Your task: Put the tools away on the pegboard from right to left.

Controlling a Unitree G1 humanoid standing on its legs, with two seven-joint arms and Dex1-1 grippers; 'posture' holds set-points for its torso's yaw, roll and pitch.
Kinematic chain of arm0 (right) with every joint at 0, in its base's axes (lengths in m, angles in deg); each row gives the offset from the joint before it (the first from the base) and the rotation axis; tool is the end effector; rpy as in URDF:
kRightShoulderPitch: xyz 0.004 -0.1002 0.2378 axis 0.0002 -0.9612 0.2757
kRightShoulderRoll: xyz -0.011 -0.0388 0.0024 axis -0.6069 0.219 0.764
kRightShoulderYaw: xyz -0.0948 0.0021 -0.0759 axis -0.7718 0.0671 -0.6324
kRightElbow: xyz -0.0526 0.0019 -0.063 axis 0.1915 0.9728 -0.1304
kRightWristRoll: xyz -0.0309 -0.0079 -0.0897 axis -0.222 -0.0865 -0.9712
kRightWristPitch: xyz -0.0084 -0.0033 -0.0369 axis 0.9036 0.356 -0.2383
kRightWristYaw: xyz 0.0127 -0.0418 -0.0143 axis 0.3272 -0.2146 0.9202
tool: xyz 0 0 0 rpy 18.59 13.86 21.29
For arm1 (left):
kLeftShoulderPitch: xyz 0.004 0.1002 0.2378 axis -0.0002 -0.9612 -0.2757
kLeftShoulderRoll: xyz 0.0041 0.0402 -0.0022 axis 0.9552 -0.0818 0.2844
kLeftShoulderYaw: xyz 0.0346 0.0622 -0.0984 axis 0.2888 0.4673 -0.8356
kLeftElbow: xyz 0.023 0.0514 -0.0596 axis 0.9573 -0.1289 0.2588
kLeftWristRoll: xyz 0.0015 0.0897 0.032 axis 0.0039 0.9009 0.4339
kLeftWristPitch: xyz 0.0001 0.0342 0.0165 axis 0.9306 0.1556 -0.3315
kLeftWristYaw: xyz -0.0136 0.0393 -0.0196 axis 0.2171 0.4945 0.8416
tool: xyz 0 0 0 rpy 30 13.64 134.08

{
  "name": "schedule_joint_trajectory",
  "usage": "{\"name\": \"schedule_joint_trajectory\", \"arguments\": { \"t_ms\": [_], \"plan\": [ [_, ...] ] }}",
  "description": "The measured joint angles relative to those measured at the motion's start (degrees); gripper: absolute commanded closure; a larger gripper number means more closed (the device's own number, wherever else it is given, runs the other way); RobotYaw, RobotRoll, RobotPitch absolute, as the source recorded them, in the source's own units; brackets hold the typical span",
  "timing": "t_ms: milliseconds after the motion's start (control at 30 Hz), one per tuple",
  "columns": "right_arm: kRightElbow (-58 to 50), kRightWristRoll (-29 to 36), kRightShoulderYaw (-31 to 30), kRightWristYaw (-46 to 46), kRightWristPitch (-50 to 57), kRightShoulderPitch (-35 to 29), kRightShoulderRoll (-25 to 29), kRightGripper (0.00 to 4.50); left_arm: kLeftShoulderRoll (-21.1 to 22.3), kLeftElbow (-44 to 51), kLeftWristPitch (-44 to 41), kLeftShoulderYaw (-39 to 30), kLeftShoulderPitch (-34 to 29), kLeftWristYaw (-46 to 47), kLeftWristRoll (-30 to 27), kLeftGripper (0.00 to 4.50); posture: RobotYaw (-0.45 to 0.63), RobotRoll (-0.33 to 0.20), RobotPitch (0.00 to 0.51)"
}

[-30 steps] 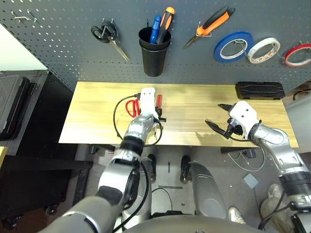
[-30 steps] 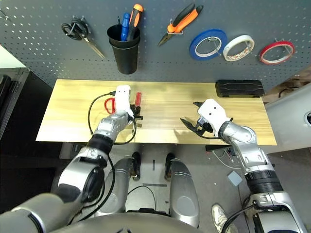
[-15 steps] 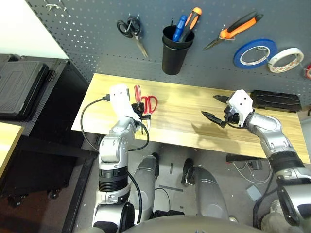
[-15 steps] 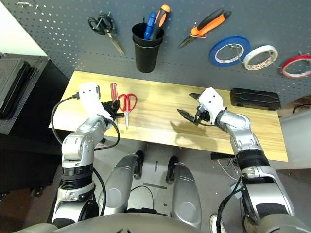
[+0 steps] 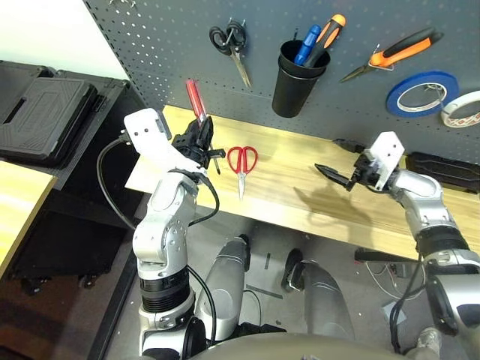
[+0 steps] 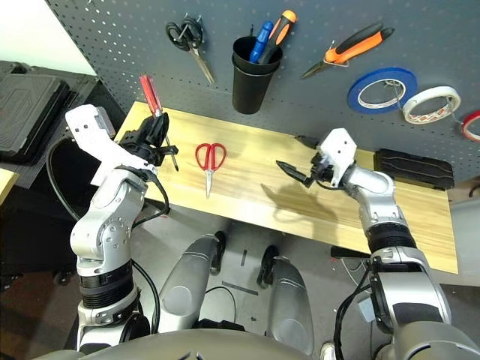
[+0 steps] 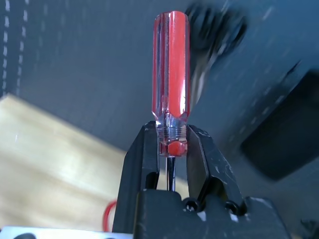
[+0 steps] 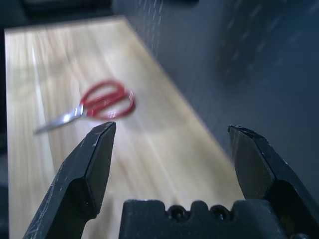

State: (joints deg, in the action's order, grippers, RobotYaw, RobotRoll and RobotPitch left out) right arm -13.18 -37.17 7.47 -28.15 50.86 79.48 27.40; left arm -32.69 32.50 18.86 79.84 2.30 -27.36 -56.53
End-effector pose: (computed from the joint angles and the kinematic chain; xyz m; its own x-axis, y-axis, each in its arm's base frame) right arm 0.2793 -0.2930 0.0844 0.6840 0.7273 0.0553 -0.6899 0.6698 -0.2746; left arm 0.2288 0.1330 0.1510 0.9527 -0.1755 0.2483 0.2465 0.9239 -0.2928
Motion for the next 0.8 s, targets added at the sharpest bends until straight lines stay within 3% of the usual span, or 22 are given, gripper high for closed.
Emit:
{"name": "schedule_joint_trajectory", "arguments": {
  "t_ms": [467, 800],
  "plan": [
    [-15.37, 13.69, 8.83, 5.32, 11.71, -4.36, 3.70, 0.00, 5.78, -2.82, -1.82, -1.91, 16.84, -0.54, -6.31, 3.70, 0.21, 0.000, 0.245],
    [-23.69, 20.02, 13.37, 7.17, 23.68, -6.16, 10.91, 0.00, 8.09, -8.59, -2.02, -2.56, 25.31, -1.82, -7.99, 3.70, 0.16, 0.000, 0.228]
  ]
}}
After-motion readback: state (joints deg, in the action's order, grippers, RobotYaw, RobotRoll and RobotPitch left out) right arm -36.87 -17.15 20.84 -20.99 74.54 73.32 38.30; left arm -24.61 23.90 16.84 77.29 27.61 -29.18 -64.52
